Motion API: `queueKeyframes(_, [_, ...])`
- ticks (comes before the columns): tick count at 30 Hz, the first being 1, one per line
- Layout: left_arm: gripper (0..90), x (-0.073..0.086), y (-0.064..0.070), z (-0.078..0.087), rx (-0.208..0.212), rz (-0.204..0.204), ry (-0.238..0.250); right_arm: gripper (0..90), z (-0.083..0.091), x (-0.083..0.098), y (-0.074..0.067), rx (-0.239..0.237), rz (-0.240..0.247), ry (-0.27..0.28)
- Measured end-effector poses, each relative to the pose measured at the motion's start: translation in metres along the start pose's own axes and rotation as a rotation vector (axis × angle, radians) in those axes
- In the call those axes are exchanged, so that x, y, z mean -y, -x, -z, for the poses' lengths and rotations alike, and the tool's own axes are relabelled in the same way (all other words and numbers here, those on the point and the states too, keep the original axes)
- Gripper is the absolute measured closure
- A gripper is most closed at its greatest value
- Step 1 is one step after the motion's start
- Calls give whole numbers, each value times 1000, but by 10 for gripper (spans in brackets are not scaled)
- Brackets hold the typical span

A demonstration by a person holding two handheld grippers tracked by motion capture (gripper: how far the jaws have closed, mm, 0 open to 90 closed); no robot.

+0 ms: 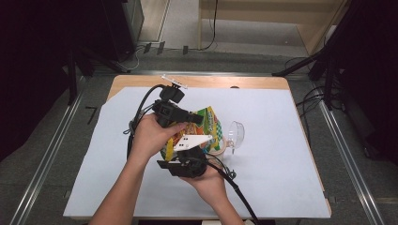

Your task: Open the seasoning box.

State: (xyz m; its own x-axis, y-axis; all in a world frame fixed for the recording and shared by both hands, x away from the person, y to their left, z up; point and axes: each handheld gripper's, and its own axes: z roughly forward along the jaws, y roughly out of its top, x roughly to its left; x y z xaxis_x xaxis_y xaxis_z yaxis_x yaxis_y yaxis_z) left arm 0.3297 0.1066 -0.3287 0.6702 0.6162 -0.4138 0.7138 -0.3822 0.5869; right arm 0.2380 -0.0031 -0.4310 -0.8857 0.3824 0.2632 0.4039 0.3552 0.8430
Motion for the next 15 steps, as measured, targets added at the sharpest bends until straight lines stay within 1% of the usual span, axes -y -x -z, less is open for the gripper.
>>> queueKeyframes(3, [834, 0, -1, 1, 8, 0, 6, 716, 0, -1, -1, 4, 4, -7])
queueKeyframes(7, [834, 0, -2, 3, 7, -1, 6, 716, 0, -3, -1, 5, 9, -8])
queueKeyframes(11, [833, 0, -2, 5, 18, 8, 13, 716, 1, -4, -4, 7, 14, -5])
queueKeyframes(15, [831, 0, -4, 5, 25, 18, 6, 716, 1, -4, -5, 10, 15, -4])
